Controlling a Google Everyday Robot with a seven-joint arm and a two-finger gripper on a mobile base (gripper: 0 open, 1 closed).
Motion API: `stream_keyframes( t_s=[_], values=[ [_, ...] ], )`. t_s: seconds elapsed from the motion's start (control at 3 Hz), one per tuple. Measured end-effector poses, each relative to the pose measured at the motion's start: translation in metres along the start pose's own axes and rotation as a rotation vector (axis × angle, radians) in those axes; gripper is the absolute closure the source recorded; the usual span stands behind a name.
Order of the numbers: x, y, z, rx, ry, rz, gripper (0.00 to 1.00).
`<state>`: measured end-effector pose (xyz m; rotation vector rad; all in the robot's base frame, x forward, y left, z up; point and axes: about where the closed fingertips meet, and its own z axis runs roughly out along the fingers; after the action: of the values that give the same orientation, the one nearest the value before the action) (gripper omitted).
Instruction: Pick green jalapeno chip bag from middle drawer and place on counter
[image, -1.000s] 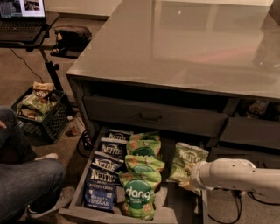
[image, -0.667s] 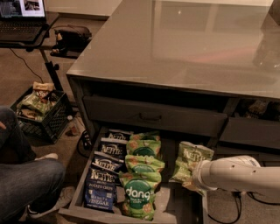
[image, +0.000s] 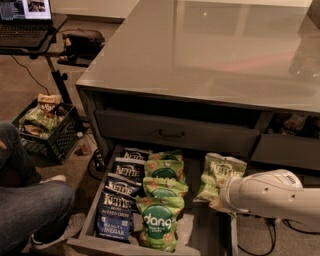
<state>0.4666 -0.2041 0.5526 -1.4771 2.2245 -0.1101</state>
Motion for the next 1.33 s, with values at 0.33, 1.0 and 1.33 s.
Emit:
stream_keyframes(
  t_s=[0.33,1.0,1.33],
  values=[
    [-0.016,-0.030,0.009,0.020,-0.004,-0.023,1.00],
    [-0.041,-0.104,0.045,0.071,-0.021,-0.072,1.00],
    [-0.035,-0.068,-0.019,0.074,0.043,-0.023,1.00]
  ],
)
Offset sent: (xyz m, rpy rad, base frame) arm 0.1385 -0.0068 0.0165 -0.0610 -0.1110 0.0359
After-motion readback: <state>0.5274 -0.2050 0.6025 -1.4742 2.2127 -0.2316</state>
